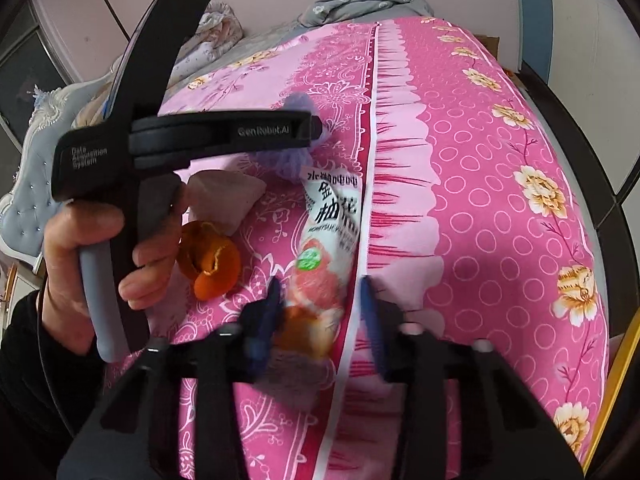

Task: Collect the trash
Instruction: 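Grasp the printed snack pouch with the right gripper while the left gripper grasps a lavender mesh sleeve, then carry the snack pouch and mesh sleeve over the yellow bin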

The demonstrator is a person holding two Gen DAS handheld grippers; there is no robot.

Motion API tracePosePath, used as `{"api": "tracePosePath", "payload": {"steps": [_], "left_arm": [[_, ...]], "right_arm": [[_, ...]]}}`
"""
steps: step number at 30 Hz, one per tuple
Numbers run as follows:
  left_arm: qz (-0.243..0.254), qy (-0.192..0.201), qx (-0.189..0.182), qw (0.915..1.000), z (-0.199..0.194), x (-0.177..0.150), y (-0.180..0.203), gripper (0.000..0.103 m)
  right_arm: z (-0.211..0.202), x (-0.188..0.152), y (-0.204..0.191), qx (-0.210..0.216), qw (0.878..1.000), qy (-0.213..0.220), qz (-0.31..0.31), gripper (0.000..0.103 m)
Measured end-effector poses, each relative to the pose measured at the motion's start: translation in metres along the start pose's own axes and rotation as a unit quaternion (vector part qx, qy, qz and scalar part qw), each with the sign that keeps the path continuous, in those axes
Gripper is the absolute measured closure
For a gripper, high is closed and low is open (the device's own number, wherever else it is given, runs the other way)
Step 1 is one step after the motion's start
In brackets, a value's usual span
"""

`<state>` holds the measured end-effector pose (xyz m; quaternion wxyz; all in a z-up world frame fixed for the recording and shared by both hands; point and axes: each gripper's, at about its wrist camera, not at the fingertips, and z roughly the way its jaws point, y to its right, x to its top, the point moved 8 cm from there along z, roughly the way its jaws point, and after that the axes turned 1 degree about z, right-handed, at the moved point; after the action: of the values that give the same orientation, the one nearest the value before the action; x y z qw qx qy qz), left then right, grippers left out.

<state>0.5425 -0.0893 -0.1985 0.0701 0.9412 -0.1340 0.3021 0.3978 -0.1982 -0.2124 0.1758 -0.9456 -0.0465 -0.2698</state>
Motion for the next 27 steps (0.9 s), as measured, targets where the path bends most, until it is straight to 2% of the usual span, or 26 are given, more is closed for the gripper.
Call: {"api": "tracePosePath", "payload": {"steps": [5,13,22,27], "left_arm": [[0.022,0.013,0.011,0.9996,-0.002,0.0,0.01,0.063],[0.004,0.023,0.014,0.9996,-0.019,0.005,-0.001,0.064],[-0.011,0.043,0.024,0.9987,-0.056,-0.002,-0.011,0.064],[-0.029,0.06,0.032,0.9973,-0.09,-0.015,-0.024,0.064]], "right_arm": [[-0.004,-0.001,-0.001,-0.002,1.0,0.002,-0.007,0.076],[-0.015,-0.007,-0.001,-0.006,1.0,0.0,-0.007,0.076],[-0.056,-0.014,0.007,-0.021,0.999,0.031,0.0,0.076],[-0.083,-0.02,0.019,-0.029,0.998,0.05,0.012,0.076]]}}
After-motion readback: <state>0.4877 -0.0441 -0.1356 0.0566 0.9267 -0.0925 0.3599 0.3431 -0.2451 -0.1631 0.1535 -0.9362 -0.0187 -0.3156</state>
